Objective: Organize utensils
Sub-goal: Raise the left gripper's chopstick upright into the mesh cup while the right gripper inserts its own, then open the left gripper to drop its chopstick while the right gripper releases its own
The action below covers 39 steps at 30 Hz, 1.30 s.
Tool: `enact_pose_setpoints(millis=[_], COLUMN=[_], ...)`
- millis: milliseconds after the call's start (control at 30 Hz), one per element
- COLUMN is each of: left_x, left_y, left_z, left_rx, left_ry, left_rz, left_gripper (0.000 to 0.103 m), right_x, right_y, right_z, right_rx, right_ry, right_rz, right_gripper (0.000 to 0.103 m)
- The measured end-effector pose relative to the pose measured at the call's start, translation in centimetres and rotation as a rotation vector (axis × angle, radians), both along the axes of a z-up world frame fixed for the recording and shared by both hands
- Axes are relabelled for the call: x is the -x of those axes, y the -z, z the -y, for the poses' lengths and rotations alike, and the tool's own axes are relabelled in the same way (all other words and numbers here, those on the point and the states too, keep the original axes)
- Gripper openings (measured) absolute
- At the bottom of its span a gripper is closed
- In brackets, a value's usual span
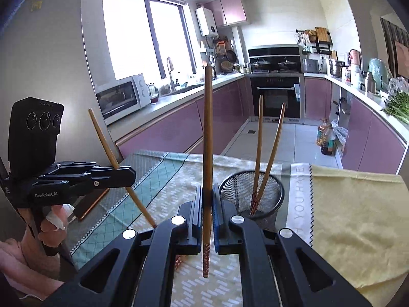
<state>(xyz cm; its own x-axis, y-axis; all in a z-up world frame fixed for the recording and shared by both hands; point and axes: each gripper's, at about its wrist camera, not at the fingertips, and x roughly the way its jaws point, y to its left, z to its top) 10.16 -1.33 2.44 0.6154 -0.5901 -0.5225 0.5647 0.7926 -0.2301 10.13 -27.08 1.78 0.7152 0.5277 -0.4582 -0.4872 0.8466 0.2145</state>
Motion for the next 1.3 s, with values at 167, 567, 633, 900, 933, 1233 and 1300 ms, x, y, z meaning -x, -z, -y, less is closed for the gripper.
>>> enact_pose_setpoints(millis=[167, 567, 633, 900, 933, 1233, 1300], left_x=[-1.8, -4.7, -5.2, -6.6, -6.7, -8.8, -9.4], left_y=[-2.1, -6.8, -6.8, -3.5, -2.9, 0.7, 1.4], left_z=[0.8, 4.1, 4.6, 7.4, 7.6, 8.5, 8.5], left_rx=[0.062, 0.089, 0.075, -0.070, -0.090, -0.164, -0.163], left_ry=[0.002, -0.012, -0.018, -0.017, -0.007, 0.035, 0.024], left_rz=[0.033, 0.151, 0.151, 0.117, 0.107, -0.026, -0.040], left_gripper=[0.007, 0.007, 0.007, 0.007, 0.007, 0.007, 0.007], right_x=[-0.9, -3.1, -3.8, -6.2, -6.5, -8.3, -8.8], right_y=[-1.8, -5.1, -4.8, -1.5, -1.0, 2.2, 2.6], right_z=[0.9, 2.5, 2.5, 1.7, 1.7, 0.4, 0.3], right_rx=[-0.014, -0.052, -0.052, -0.006, -0.002, 0.051, 0.054], right_ry=[0.030, 0.094, 0.102, 0.120, 0.116, 0.097, 0.099], right_rz=[0.045, 0.146, 0.141, 0.053, 0.033, -0.124, -0.146], right_gripper=[0.006, 0.006, 0.006, 0.006, 0.006, 0.006, 0.006])
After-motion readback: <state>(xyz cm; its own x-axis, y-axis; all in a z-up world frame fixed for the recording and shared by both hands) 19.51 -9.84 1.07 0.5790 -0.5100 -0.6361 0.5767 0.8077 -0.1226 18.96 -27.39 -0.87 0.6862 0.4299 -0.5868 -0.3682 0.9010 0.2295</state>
